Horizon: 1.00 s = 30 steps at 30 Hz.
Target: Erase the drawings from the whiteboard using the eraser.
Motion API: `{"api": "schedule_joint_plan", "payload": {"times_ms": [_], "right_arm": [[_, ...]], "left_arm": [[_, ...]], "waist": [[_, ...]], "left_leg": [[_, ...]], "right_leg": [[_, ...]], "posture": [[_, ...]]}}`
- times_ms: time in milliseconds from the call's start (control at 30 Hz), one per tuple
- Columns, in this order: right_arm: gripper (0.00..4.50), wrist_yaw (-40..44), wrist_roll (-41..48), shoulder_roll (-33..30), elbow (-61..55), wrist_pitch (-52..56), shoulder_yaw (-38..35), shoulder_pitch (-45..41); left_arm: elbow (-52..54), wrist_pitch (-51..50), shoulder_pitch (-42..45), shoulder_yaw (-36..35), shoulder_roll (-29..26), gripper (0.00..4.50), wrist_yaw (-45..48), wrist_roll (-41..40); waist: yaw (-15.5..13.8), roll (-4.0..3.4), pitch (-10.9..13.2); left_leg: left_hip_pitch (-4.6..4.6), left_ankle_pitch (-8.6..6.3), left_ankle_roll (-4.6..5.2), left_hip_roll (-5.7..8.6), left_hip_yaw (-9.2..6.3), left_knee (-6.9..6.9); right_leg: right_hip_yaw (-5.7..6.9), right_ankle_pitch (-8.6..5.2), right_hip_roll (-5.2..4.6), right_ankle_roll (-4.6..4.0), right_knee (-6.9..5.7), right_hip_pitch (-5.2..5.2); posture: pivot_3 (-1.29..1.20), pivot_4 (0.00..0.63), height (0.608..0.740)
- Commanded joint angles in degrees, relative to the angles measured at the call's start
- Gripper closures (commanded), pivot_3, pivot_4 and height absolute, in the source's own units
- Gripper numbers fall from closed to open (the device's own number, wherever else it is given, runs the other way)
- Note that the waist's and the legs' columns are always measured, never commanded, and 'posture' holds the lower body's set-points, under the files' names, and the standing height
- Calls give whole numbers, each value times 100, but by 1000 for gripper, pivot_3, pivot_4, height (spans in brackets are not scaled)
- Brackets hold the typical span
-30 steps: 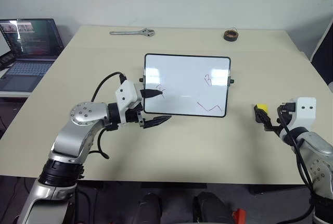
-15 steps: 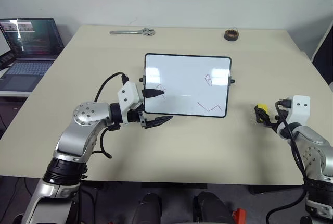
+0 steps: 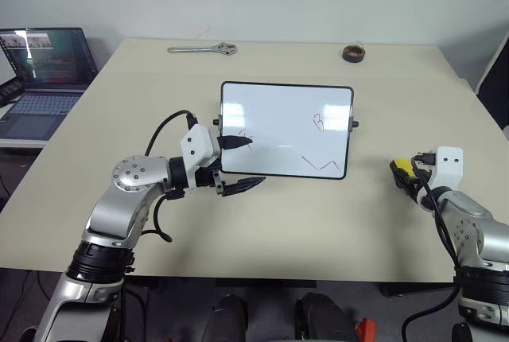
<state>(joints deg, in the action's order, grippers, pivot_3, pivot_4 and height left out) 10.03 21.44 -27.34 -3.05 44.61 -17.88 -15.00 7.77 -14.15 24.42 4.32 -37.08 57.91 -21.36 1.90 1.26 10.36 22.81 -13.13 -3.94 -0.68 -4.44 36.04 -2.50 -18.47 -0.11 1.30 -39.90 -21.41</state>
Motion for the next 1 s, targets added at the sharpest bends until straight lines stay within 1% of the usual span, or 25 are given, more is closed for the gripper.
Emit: {"api": "schedule_joint_plan", "payload": {"times_ms": [33,200,233,300,400,500,633,767,900,1000], "right_arm": [[3378,47,-37,-34,-239,-37,-34,1],[3390,281,-85,-223,-807,-165,109,129],[3390,426,-85,-288,-1076,-259,223,155],[3390,696,-195,-509,-1720,-323,632,206],[3390,701,-312,-557,-2200,-257,963,1],[3390,735,-453,-507,-2288,-343,1330,-447],[3390,805,-1017,-258,-1611,-672,2227,-1451],[3391,806,-1538,1,-788,-1099,2712,-2078],[3392,812,-1950,220,-64,-1436,2981,-2476],[3392,829,-2180,229,350,-1609,3013,-2482]], "left_arm": [[42,-308,159,-278,90,0,-308,-129],[30,-644,227,-407,81,0,-888,96],[32,-814,277,-442,115,0,-1039,84],[224,-1266,358,-514,155,0,-1121,-209],[477,-1802,476,-611,158,0,-1107,-605],[539,-1974,508,-522,-8,0,-1014,-573],[513,-1947,525,-312,-190,0,-820,-400],[570,-1857,481,-144,-282,0,-636,-316],[631,-1796,428,-115,-284,0,-533,-299],[630,-1749,405,-121,-282,0,-517,-249]], "waist": [[0,0,0],[7,0,0],[6,0,0],[12,-1,1],[21,3,2],[14,3,3],[76,3,3],[74,7,5],[46,8,6],[28,8,6]], "left_leg": [[0,0,0,0,0,0],[1,0,0,0,-1,0],[1,0,0,0,-1,0],[0,0,0,-1,-2,1],[1,0,0,-1,-4,1],[1,0,-1,0,-5,2],[-5,1,-1,1,-1,1],[4,0,-1,-1,-8,0],[12,0,-1,0,-8,1],[12,0,-1,-1,-11,0]], "right_leg": [[0,0,0,0,0,1],[0,0,1,0,-1,-1],[0,0,0,0,-1,-1],[0,0,-1,0,-1,-2],[4,0,2,1,-1,-1],[6,0,1,1,-1,1],[7,0,3,0,-4,-2],[5,0,2,0,3,-2],[6,0,-6,0,7,-8],[7,0,-6,0,6,-8]], "posture": [[0,150,740],[0,150,740],[0,150,740],[0,150,740],[0,150,740],[0,150,740],[0,150,740],[0,150,740],[0,150,740],[0,150,740]]}}
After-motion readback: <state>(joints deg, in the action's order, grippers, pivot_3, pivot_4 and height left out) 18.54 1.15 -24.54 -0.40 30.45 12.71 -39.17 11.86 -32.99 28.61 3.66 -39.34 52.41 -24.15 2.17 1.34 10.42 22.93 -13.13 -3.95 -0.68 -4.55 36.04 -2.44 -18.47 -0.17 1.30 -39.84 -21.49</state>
